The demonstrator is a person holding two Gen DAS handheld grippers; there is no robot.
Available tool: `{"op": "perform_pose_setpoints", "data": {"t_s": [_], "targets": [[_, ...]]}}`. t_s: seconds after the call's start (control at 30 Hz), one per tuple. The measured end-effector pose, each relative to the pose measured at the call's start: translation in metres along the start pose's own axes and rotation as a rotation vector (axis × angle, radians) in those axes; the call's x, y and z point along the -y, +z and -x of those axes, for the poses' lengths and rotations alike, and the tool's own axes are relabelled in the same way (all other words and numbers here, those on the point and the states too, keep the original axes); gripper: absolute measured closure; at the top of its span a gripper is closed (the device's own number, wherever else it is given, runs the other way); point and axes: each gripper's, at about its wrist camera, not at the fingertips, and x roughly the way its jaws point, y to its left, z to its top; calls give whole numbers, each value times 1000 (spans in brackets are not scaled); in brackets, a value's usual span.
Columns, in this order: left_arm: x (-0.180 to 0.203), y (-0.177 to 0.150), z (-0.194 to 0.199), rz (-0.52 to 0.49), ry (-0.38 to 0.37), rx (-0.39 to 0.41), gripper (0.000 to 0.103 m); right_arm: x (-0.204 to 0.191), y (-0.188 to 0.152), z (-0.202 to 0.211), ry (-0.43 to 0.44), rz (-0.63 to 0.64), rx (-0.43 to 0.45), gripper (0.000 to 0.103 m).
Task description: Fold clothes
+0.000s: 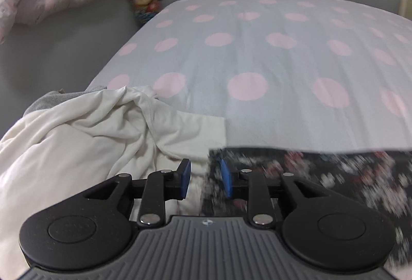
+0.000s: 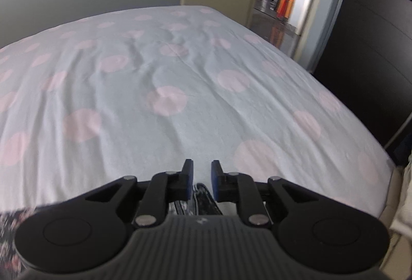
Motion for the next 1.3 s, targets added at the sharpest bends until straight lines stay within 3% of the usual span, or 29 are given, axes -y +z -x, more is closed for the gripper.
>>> {"op": "perform_pose_setpoints", "data": {"t_s": [0.1,0.23,0.37,0.5,0.67,0.97,1.03,1.07,1.13,1.3], "targets": [[-2,-21,30,-47,-77,-11,73,6,-7,27,61,34,-2,85],[-2,-57,76,-156,-204,-40,61,12,-29,74,171,97,-5,73],[4,-102,119,-308,-347,-126,59,23,-59,119,235,150,-14,68],[8,-149,151,-450,-412,-226,56,43,-91,157,276,154,-24,67],[15,-203,167,-580,-416,-324,54,65,-127,193,316,157,-32,65],[30,-256,148,-658,-385,-447,56,99,-186,242,349,233,-72,58],[32,-261,142,-656,-371,-466,70,104,-196,248,339,295,-72,57],[34,-262,141,-670,-359,-468,72,106,-201,251,335,326,-72,57],[36,-265,142,-695,-335,-466,83,110,-211,257,325,389,-72,50],[38,-269,152,-750,-288,-435,90,120,-236,273,301,544,-70,43]]}}
